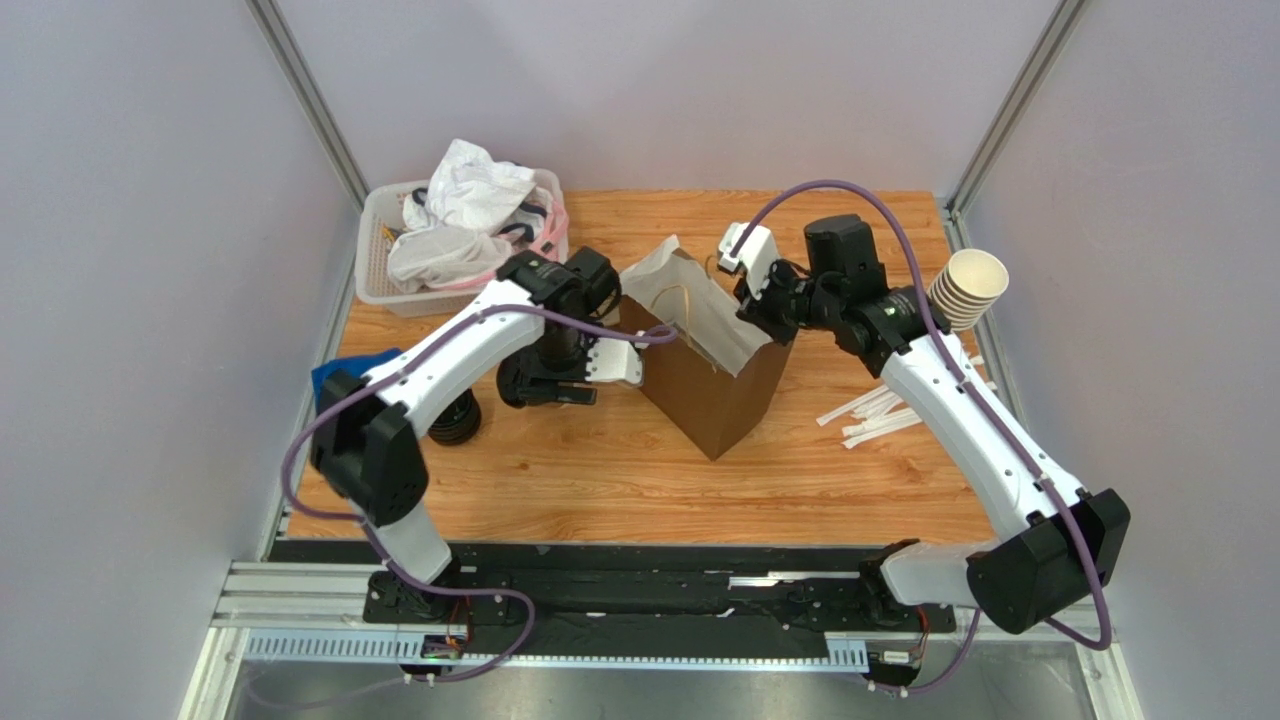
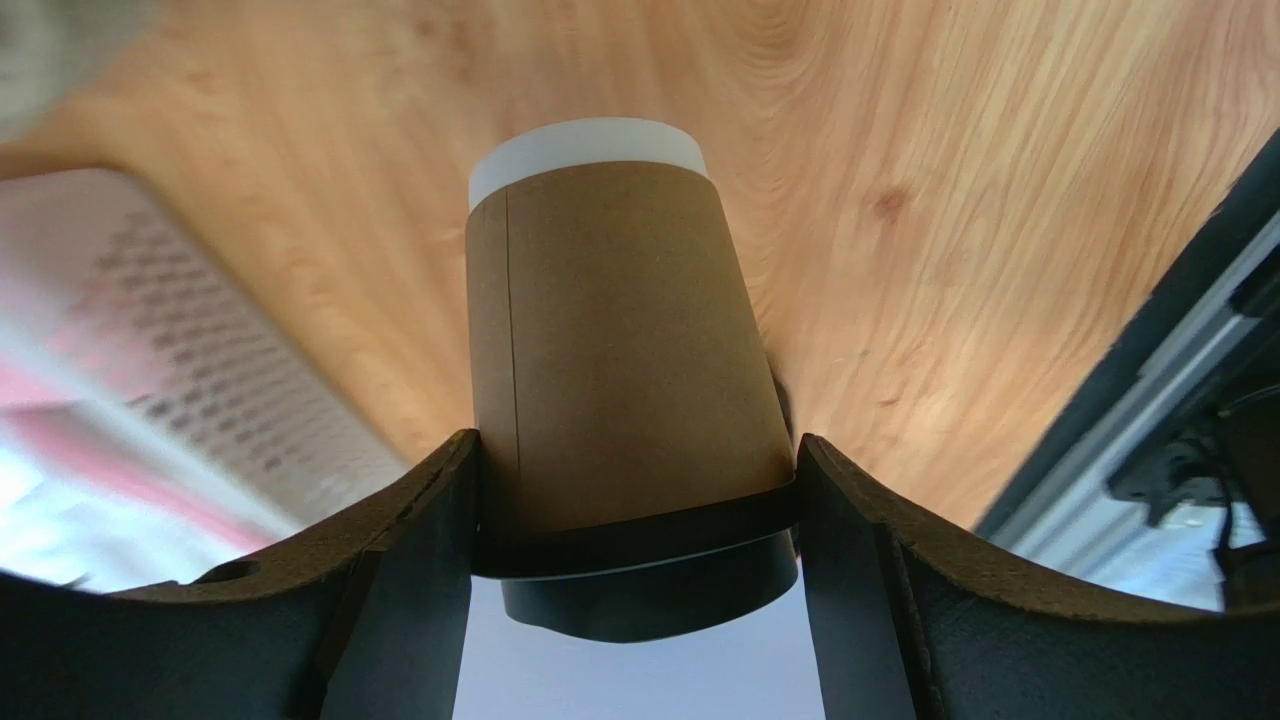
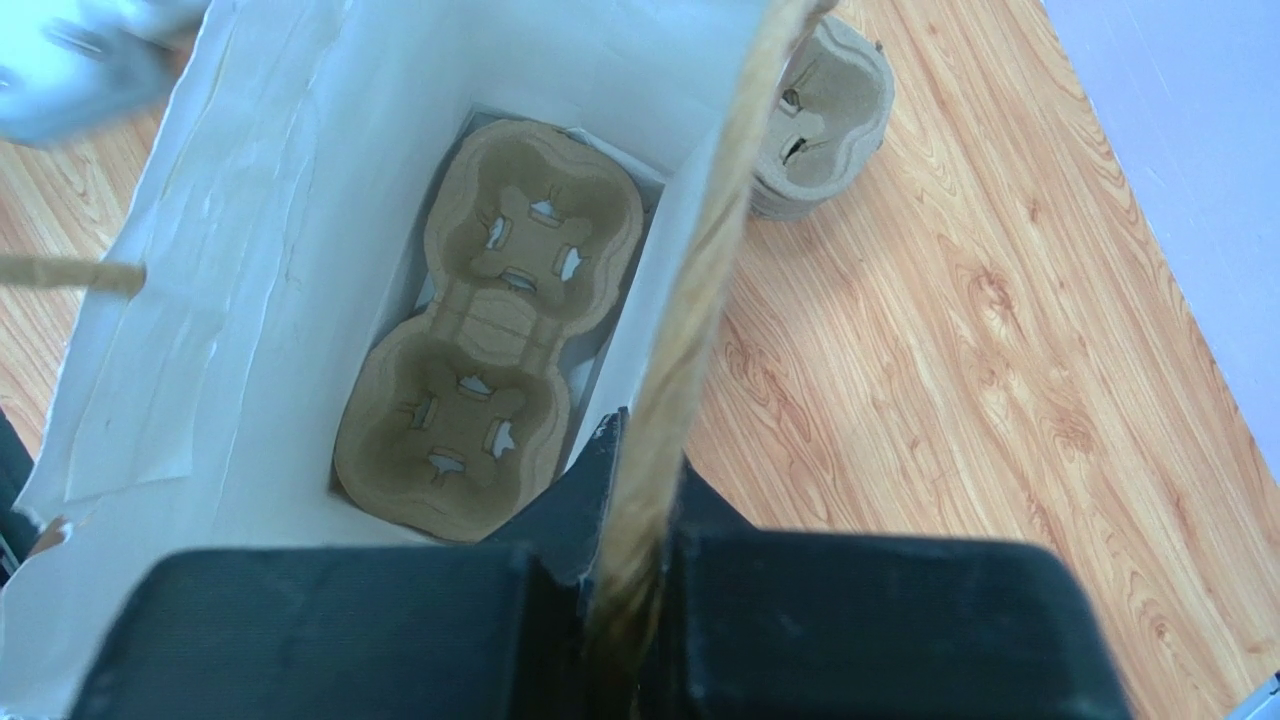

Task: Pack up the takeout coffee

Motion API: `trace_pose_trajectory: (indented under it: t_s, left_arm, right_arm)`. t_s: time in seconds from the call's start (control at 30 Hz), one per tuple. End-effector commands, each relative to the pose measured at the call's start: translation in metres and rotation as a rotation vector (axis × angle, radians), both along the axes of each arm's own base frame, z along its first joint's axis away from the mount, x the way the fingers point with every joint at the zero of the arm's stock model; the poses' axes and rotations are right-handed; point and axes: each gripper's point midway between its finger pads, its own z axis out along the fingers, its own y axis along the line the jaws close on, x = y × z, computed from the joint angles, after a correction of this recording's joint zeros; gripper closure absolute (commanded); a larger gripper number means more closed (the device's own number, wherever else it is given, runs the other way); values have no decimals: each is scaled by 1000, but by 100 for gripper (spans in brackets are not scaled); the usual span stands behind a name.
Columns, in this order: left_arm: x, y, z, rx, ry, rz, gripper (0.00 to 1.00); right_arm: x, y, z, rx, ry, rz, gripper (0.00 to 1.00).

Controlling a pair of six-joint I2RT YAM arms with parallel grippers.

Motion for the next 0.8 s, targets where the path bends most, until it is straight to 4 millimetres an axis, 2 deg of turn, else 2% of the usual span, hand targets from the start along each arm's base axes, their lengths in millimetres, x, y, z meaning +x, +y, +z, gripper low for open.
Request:
trace_pose_trajectory:
  t_s: [0.0,0.37,0.5,0.77]
  left_arm:
    - [-66,55,-6,305,318,140,85]
    - [-73,82,-23,498,374,141,83]
    - [-77,82,-27,505,395,169,81]
    - [-69,73,-35,521,405,201,76]
  right_arm:
    - [7,-8,12,-19,-32,-25,100]
    - [7,-22,8,-45,-39,-65,100]
    - [13,-35,7,-58,-43,-108,100]
    - [15,-40,6,-55,-40,-128,100]
